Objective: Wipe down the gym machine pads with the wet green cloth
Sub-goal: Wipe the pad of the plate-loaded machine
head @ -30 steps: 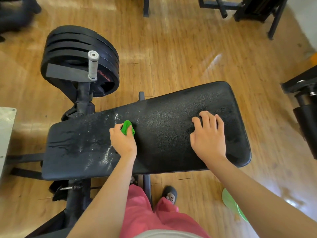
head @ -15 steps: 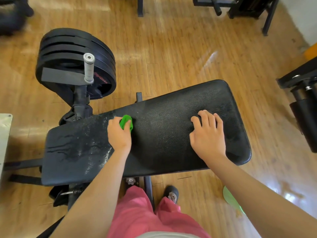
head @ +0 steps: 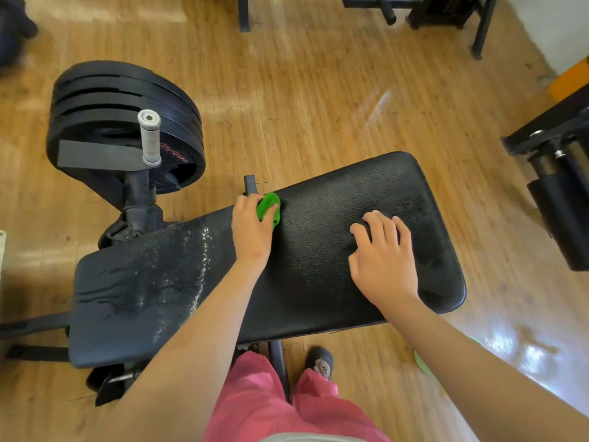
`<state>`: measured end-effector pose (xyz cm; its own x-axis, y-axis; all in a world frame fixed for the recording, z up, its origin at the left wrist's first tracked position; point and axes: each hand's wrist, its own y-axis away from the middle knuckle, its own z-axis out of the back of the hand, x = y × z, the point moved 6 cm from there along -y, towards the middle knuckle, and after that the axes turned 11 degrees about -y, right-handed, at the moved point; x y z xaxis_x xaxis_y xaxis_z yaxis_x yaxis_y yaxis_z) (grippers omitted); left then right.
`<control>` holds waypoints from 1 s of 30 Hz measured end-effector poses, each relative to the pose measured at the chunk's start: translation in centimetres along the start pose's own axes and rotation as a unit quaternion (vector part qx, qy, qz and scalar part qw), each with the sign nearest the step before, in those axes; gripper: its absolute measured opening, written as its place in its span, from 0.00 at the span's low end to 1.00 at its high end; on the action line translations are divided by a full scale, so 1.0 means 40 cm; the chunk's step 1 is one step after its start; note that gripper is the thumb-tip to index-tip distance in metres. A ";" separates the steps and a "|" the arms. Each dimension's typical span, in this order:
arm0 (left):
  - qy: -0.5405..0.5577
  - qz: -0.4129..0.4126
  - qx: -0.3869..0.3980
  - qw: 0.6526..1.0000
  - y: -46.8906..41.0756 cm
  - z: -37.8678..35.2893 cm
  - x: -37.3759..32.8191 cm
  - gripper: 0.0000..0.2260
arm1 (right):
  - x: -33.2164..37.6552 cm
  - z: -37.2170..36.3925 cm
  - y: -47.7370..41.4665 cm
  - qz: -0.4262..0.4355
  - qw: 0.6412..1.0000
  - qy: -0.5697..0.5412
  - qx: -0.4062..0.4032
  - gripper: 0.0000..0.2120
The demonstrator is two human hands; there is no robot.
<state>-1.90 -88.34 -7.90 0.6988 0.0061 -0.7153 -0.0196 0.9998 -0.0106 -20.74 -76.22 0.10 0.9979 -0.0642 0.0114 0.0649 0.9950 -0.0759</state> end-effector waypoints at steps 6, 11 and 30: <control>-0.018 0.051 -0.030 0.998 -0.052 0.036 0.094 0.09 | 0.000 -0.002 0.000 -0.008 1.000 0.002 0.017 0.17; -0.078 0.116 -0.023 0.990 -0.102 0.061 0.169 0.11 | 0.001 -0.003 -0.003 -0.014 1.000 0.005 0.026 0.17; -0.053 -0.027 0.034 0.998 -0.100 0.054 0.102 0.08 | 0.005 0.007 -0.005 -0.019 1.000 0.010 0.016 0.20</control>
<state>2.60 -92.27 -9.26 0.7693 -0.0491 -0.6370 0.0667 0.9978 0.0037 -20.54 -76.40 0.42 0.9946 -0.1035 -0.0055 0.1032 0.9937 -0.0437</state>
